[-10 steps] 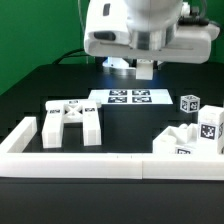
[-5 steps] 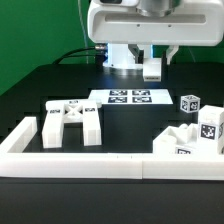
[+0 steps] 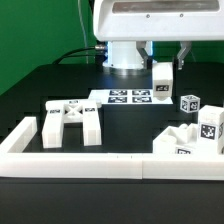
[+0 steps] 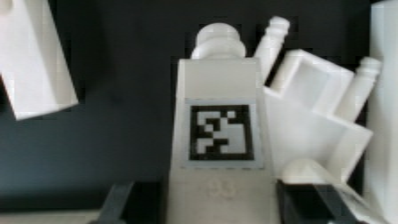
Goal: Assemble chair
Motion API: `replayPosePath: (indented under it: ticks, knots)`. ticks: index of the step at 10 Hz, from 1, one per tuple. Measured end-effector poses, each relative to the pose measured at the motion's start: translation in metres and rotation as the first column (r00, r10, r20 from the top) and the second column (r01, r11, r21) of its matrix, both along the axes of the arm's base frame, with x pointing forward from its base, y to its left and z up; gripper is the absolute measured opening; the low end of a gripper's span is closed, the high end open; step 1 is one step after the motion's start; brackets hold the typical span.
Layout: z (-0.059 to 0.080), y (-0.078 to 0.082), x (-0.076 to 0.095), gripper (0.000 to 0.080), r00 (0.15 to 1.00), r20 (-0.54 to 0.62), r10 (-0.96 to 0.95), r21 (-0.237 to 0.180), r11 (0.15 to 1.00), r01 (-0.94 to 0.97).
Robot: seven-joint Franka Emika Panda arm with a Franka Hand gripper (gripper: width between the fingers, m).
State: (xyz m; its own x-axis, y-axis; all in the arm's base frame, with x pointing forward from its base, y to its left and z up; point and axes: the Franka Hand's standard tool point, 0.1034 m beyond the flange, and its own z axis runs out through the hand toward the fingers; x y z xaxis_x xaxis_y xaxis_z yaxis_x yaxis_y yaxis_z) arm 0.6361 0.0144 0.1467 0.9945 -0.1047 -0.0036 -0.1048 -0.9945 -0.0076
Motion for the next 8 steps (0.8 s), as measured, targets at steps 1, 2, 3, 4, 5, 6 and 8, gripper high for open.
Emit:
replayPosePath:
  ticks: [1,2,3,4,5,6,8]
  knots:
    - [-0.002,0.000,0.002,0.0291,0.996,0.084,0.000,-0.006,1.000,0.000]
    - [-0.004,0.000,0.002,0.0291,0.990,0.143,0.002,-0.011,1.000,0.000]
    - [-0.005,0.000,0.005,0.0291,0.982,0.191,0.003,-0.015,1.000,0.000]
    - [-0.005,0.001,0.009,0.0291,0.969,0.249,0.010,-0.024,1.000,-0.004]
    - [-0.003,0.003,0.012,0.0291,0.967,0.252,0.025,-0.032,0.999,-0.018]
    - [-0.002,0.003,0.018,0.0291,0.965,0.258,0.046,-0.039,0.999,-0.037]
    - [-0.004,0.000,0.026,0.0291,0.961,0.266,0.073,-0.050,0.997,-0.062]
